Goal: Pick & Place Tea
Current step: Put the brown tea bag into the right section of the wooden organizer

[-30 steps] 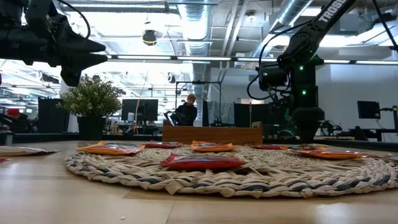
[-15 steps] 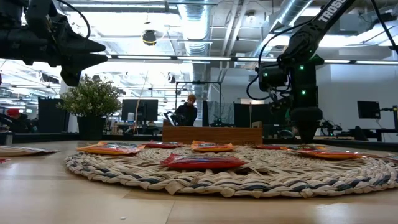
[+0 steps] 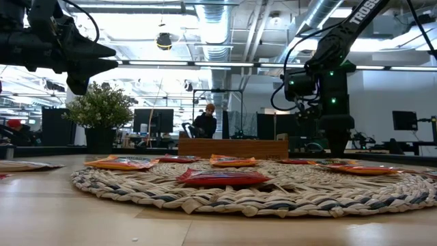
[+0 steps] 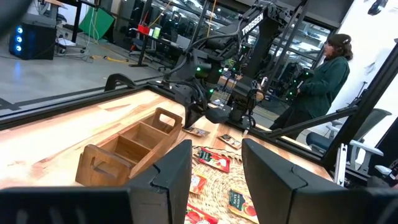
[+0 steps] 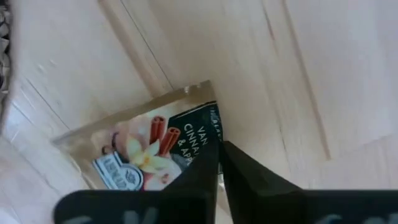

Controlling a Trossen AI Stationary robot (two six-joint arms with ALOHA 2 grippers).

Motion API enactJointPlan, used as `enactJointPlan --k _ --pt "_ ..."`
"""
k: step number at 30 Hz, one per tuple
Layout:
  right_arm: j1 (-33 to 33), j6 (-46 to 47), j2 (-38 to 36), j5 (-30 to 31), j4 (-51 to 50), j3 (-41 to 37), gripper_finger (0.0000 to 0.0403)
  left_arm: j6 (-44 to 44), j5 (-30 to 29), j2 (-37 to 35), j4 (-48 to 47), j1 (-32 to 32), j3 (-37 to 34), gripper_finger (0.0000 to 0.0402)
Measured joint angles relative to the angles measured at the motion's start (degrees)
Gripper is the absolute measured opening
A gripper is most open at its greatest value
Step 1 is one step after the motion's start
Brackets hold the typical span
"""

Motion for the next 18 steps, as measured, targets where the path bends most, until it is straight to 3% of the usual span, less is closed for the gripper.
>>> enactJointPlan --k 18 --pt "-0.6 2.0 -0.2 -3.4 -3.8 4.7 0.0 0.0 0.0 0.0 0.0 0.0 0.0 0.0133"
